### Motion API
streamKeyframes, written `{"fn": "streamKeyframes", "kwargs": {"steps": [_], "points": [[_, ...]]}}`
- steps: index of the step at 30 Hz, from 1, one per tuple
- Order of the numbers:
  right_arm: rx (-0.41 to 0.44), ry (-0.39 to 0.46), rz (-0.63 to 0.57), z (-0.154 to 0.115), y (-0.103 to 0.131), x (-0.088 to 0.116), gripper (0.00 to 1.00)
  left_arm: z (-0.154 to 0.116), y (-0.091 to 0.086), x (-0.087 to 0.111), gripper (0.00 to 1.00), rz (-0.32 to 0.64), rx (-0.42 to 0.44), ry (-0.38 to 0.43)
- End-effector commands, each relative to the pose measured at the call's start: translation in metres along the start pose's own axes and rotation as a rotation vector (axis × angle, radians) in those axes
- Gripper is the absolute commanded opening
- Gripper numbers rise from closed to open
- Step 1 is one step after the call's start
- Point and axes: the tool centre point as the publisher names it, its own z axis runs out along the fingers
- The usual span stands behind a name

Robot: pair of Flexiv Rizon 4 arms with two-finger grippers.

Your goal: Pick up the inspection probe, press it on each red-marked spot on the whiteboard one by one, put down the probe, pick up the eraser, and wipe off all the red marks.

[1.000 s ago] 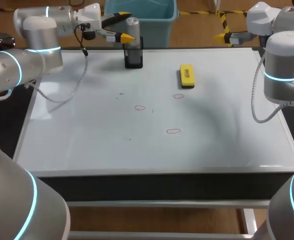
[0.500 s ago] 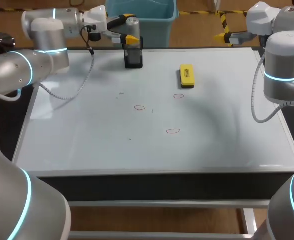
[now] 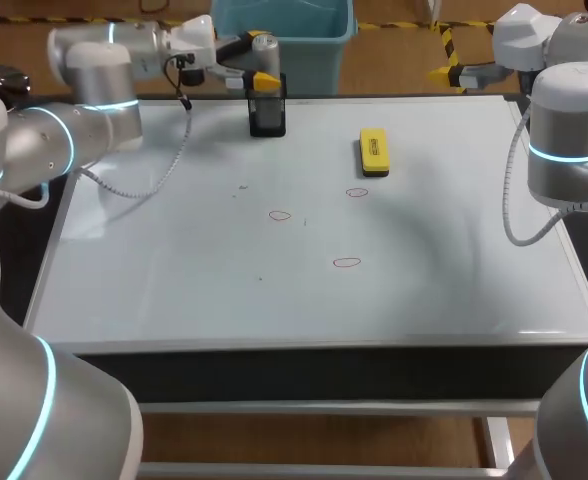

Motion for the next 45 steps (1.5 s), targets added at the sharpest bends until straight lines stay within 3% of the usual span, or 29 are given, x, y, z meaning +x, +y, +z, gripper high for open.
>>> {"fn": "streamKeyframes", "kwargs": {"steps": [1, 24, 25, 27, 28, 29, 32, 34, 45], "points": [[0.000, 0.000, 0.000, 0.000, 0.000, 0.000, 1.00, 0.003, 0.006, -0.004, 1.00, -0.006, 0.005, 0.005], [0.000, 0.000, 0.000, 0.000, 0.000, 0.000, 1.00, 0.007, 0.004, -0.004, 0.98, -0.007, 0.005, 0.017], [0.000, 0.000, 0.000, 0.000, 0.000, 0.000, 1.00, 0.007, 0.004, -0.004, 0.83, -0.007, 0.005, 0.016], [0.000, 0.000, 0.000, 0.000, 0.000, 0.000, 1.00, 0.007, 0.005, -0.003, 0.69, -0.009, 0.006, 0.016], [0.000, 0.000, 0.000, 0.000, 0.000, 0.000, 1.00, 0.007, 0.005, -0.002, 0.41, -0.010, 0.006, 0.016], [0.000, 0.000, 0.000, 0.000, 0.000, 0.000, 1.00, 0.007, 0.005, -0.002, 0.28, -0.012, 0.005, 0.016], [0.000, 0.000, 0.000, 0.000, 0.000, 0.000, 1.00, 0.008, 0.006, -0.001, 0.23, -0.016, 0.005, 0.016], [0.000, 0.000, 0.000, 0.000, 0.000, 0.000, 1.00, 0.008, 0.006, 0.000, 0.00, -0.018, 0.006, 0.015], [0.000, 0.000, 0.000, 0.000, 0.000, 0.000, 1.00, 0.009, -0.005, 0.008, 0.00, 0.002, 0.009, 0.019]]}}
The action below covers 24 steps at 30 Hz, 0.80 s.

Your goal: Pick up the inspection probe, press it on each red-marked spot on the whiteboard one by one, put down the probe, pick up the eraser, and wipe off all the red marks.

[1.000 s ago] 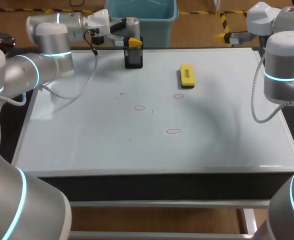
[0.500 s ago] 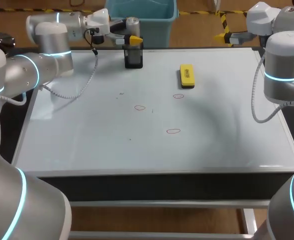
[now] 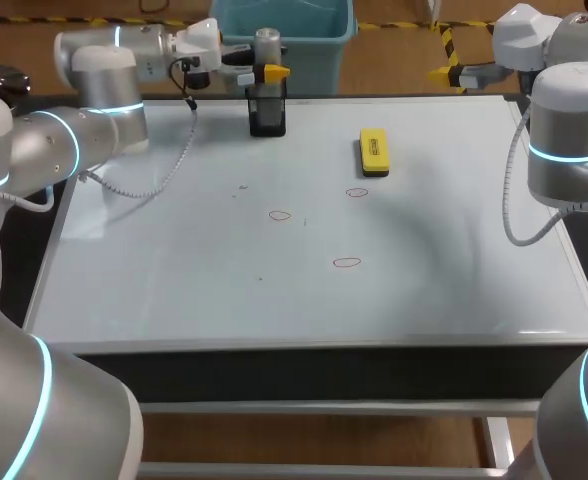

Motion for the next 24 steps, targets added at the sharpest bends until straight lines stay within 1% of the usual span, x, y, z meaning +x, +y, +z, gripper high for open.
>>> {"fn": "streamKeyframes", "kwargs": {"steps": [1, 11, 15, 24], "points": [[0.000, 0.000, 0.000, 0.000, 0.000, 0.000, 1.00, 0.001, -0.009, 0.004, 0.00, 0.011, -0.002, 0.002], [0.000, 0.000, 0.000, 0.000, 0.000, 0.000, 1.00, -0.003, -0.041, 0.011, 0.00, 0.059, 0.002, -0.020], [0.000, 0.000, 0.000, 0.000, 0.000, 0.000, 1.00, -0.006, -0.053, 0.015, 0.00, 0.073, 0.001, -0.016], [0.000, 0.000, 0.000, 0.000, 0.000, 0.000, 1.00, -0.013, -0.085, 0.028, 0.00, 0.107, 0.001, -0.025]]}}
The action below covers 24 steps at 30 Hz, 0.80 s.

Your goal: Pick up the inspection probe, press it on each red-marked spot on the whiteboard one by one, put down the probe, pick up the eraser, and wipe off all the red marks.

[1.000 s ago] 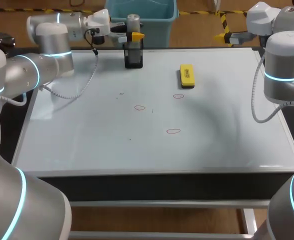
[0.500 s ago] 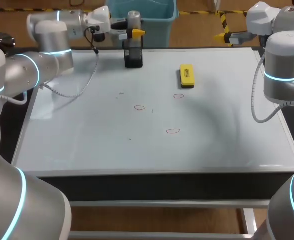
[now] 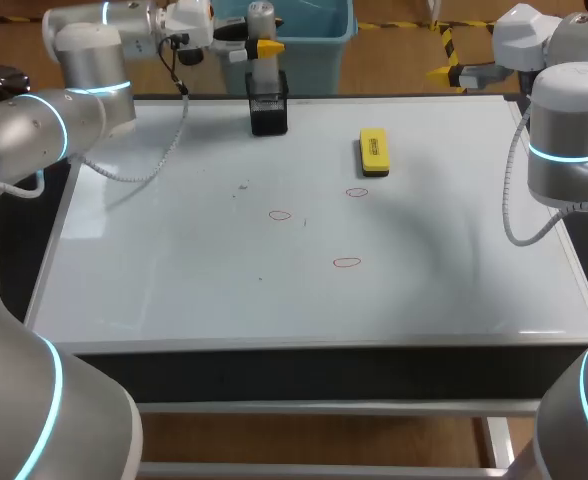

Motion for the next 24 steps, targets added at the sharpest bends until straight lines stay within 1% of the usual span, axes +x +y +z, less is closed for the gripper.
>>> {"fn": "streamKeyframes", "kwargs": {"steps": [1, 6, 7, 9, 10, 12, 13, 14, 16, 17, 19, 24], "points": [[0.000, 0.000, 0.000, 0.000, 0.000, 0.000, 1.00, -0.003, -0.027, 0.020, 0.00, 0.011, -0.058, -0.082], [0.000, 0.000, 0.000, 0.000, 0.000, 0.000, 1.00, -0.003, -0.045, 0.026, 0.00, 0.009, -0.076, -0.096], [0.000, 0.000, 0.000, 0.000, 0.000, 0.000, 1.00, -0.003, -0.048, 0.027, 0.00, -0.018, -0.086, -0.098], [0.000, 0.000, 0.000, 0.000, 0.000, 0.000, 1.00, -0.005, -0.054, 0.029, 0.00, -0.015, -0.090, -0.110], [0.000, 0.000, 0.000, 0.000, 0.000, 0.000, 1.00, -0.006, -0.057, 0.030, 0.00, -0.047, -0.102, -0.111], [0.000, 0.000, 0.000, 0.000, 0.000, 0.000, 1.00, -0.010, -0.062, 0.034, 0.00, -0.042, -0.102, -0.127], [0.000, 0.000, 0.000, 0.000, 0.000, 0.000, 1.00, -0.011, -0.066, 0.036, 0.00, -0.059, -0.108, -0.129], [0.000, 0.000, 0.000, 0.000, 0.000, 0.000, 1.00, -0.014, -0.070, 0.038, 0.00, -0.046, -0.097, -0.133], [0.000, 0.000, 0.000, 0.000, 0.000, 0.000, 1.00, -0.019, -0.074, 0.042, 0.00, -0.043, -0.117, -0.149], [0.000, 0.000, 0.000, 0.000, 0.000, 0.000, 1.00, -0.023, -0.075, 0.045, 0.00, -0.035, -0.114, -0.152], [0.000, 0.000, 0.000, 0.000, 0.000, 0.000, 1.00, -0.030, -0.075, 0.049, 0.00, -0.038, -0.132, -0.185], [0.000, 0.000, 0.000, 0.000, 0.000, 0.000, 1.00, -0.049, -0.066, 0.060, 0.00, -0.051, -0.135, -0.256]]}}
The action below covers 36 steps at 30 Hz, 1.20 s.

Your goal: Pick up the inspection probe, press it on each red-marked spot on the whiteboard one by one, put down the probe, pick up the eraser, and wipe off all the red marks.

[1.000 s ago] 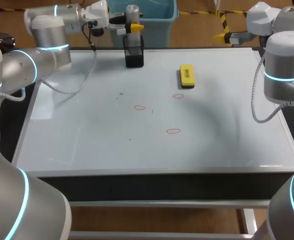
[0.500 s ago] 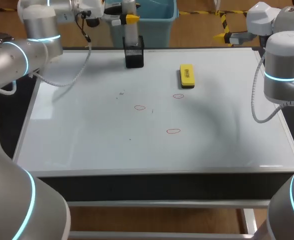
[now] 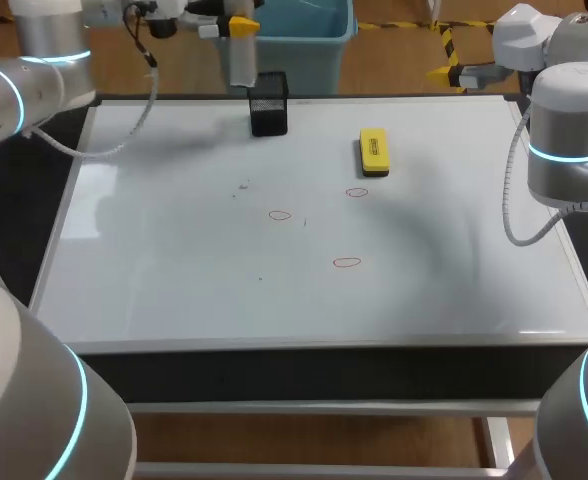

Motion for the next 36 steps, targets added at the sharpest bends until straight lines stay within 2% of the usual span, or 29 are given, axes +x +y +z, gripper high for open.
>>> {"fn": "streamKeyframes", "kwargs": {"steps": [1, 22, 31, 36], "points": [[0.000, 0.000, 0.000, 0.000, 0.000, 0.000, 1.00, -0.014, -0.001, 0.025, 0.00, -0.012, -0.070, -0.387], [0.000, 0.000, 0.000, 0.000, 0.000, 0.000, 1.00, -0.065, 0.043, 0.075, 0.00, -0.004, -0.066, -0.643], [0.000, 0.000, 0.000, 0.000, 0.000, 0.000, 1.00, -0.079, 0.056, 0.086, 0.00, -0.015, -0.048, -0.757], [0.000, 0.000, 0.000, 0.000, 0.000, 0.000, 1.00, -0.081, 0.060, 0.086, 0.00, -0.006, -0.046, -0.786]]}}
